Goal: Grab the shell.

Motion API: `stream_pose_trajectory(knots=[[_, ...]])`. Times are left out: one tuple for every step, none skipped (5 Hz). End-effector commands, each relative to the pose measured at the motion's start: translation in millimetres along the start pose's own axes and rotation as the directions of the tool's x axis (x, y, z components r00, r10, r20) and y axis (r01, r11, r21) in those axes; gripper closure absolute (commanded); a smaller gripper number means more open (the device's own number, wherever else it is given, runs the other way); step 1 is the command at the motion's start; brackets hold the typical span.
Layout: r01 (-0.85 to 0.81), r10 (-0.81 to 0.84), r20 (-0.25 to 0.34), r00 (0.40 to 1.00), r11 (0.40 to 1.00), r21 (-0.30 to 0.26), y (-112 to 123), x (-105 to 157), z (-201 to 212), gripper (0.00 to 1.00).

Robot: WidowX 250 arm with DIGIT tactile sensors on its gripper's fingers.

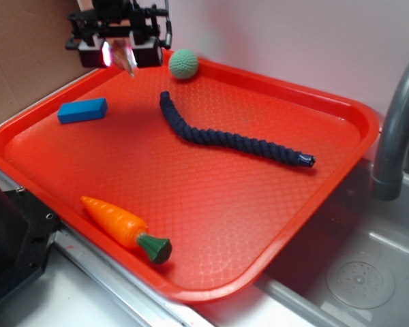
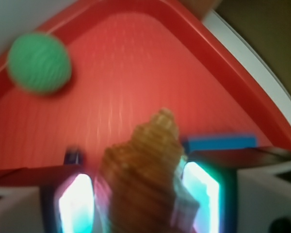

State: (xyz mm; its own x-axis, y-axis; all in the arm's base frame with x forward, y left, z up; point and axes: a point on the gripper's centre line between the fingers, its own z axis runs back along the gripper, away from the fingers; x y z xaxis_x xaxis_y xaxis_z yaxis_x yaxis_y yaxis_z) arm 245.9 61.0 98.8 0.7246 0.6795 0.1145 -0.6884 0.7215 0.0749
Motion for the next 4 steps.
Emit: stream_pose_trajectory(knots=[[0.184,-0.188,-0.013,0.982,0.971,-0.15,4.9,-43.9,93.7,1.0],[0.266,-0.27,0.0,0.963,0.946,-0.184,16.3,-69.0,112.3,1.0],[0.273,-0.274,0.026,0.961,0.94,-0.202,21.5,-82.7,115.3,1.0],[0.272,-0.277,0.009,0.961,0.939,-0.208,22.1,-80.4,113.7,1.0]])
